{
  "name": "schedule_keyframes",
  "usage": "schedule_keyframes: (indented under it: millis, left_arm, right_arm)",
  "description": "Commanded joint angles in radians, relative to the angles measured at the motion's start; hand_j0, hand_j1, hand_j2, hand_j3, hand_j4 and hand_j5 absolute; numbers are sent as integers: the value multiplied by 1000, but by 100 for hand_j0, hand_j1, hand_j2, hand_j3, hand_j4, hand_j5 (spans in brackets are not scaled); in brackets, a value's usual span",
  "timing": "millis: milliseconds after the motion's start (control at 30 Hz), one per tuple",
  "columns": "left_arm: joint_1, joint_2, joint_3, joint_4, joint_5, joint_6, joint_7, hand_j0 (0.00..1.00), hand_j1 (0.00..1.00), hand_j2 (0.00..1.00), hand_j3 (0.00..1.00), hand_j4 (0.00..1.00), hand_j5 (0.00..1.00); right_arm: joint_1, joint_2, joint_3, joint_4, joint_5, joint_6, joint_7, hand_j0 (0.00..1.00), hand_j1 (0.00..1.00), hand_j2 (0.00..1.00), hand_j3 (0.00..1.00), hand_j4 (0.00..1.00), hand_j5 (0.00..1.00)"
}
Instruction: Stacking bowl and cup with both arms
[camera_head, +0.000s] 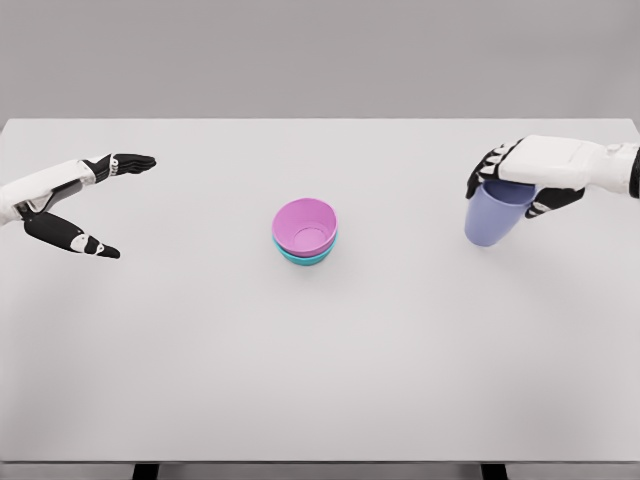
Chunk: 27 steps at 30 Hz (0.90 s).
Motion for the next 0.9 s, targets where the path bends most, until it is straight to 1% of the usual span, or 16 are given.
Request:
schedule_keyframes:
  millis: [0, 33, 100, 233, 400, 433, 600, 633, 667, 733, 833, 867]
  left_arm:
    - [0, 1, 1, -2, 8, 2, 0, 100, 100, 100, 100, 100, 100]
    - [0, 1, 2, -2, 8, 2, 0, 100, 100, 100, 100, 100, 100]
    - [0, 1, 1, -4, 8, 2, 0, 100, 100, 100, 100, 100, 100]
    - [0, 1, 2, -4, 8, 2, 0, 100, 100, 100, 100, 100, 100]
    - [0, 1, 8, -5, 7, 2, 0, 100, 100, 100, 100, 100, 100]
    - [0, 1, 8, -5, 7, 2, 0, 100, 100, 100, 100, 100, 100]
    - [0, 1, 10, -5, 7, 2, 0, 100, 100, 100, 100, 100, 100]
    - [0, 1, 10, -5, 7, 2, 0, 100, 100, 100, 100, 100, 100]
    - [0, 1, 10, -7, 8, 2, 0, 100, 100, 100, 100, 100, 100]
    - [0, 1, 25, -7, 7, 2, 0, 100, 100, 100, 100, 100, 100]
    - [2, 1, 31, -7, 7, 2, 0, 100, 100, 100, 100, 100, 100]
    - [2, 1, 34, -5, 7, 2, 0, 100, 100, 100, 100, 100, 100]
  right_arm:
    - [-2, 23, -2, 5, -8, 3, 0, 62, 62, 62, 62, 62, 62]
    - [-6, 37, -2, 5, -8, 3, 0, 60, 60, 60, 60, 60, 60]
    - [-14, 42, -2, 2, -8, 3, 0, 61, 61, 61, 61, 61, 61]
    - [-51, 100, -1, -3, -6, 3, 0, 60, 60, 60, 60, 60, 60]
    - [-81, 164, -1, -9, -5, 3, 0, 60, 60, 60, 60, 60, 60]
    - [-83, 169, -1, -10, -3, 3, 0, 60, 60, 60, 60, 60, 60]
    - [-129, 250, -1, -18, -3, 3, 0, 59, 59, 59, 59, 59, 59]
    - [-132, 258, -1, -36, -3, 3, 0, 59, 59, 59, 59, 59, 59]
    - [-132, 259, -1, -86, -3, 3, 0, 60, 60, 60, 60, 60, 60]
    - [-132, 259, -1, -141, -5, 3, 0, 60, 60, 60, 60, 60, 60]
    - [-130, 262, 11, -182, -5, 3, 0, 60, 60, 60, 60, 60, 60]
    - [-129, 276, 13, -187, -5, 3, 0, 60, 60, 60, 60, 60, 60]
